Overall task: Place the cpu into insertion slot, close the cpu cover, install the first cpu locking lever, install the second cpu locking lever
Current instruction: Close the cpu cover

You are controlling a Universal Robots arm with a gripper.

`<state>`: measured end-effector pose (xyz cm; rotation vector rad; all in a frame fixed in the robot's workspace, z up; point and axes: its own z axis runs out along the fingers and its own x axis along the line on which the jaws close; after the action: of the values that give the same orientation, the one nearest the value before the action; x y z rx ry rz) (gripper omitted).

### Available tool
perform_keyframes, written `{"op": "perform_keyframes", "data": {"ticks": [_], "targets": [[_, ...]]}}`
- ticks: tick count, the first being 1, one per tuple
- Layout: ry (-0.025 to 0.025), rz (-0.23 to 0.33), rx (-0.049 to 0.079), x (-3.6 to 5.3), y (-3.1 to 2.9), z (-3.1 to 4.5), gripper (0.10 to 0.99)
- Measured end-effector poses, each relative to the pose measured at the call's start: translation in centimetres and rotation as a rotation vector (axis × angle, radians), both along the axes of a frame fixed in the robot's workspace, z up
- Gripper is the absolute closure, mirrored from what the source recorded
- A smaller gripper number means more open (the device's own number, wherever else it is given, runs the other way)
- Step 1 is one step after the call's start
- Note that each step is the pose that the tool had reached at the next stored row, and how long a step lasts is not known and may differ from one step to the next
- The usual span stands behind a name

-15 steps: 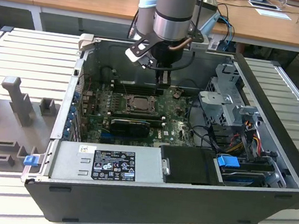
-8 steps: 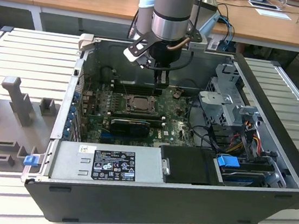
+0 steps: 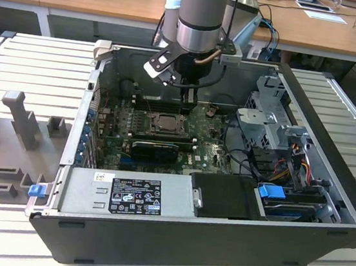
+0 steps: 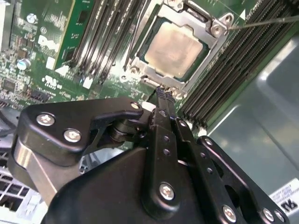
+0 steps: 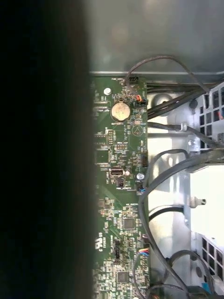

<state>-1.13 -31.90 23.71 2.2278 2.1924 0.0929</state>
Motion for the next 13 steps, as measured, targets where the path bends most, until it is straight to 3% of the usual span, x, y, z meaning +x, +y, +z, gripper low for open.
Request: {"op": "perform_keyframes", "data": {"ticks": [7, 13], "targets": [[0.0027, 0.001, 0.0, -2.42, 0.01, -0.54, 0.98], [0.0027, 0.001, 0.0, -3.44, 0.01, -0.54, 0.98]]}}
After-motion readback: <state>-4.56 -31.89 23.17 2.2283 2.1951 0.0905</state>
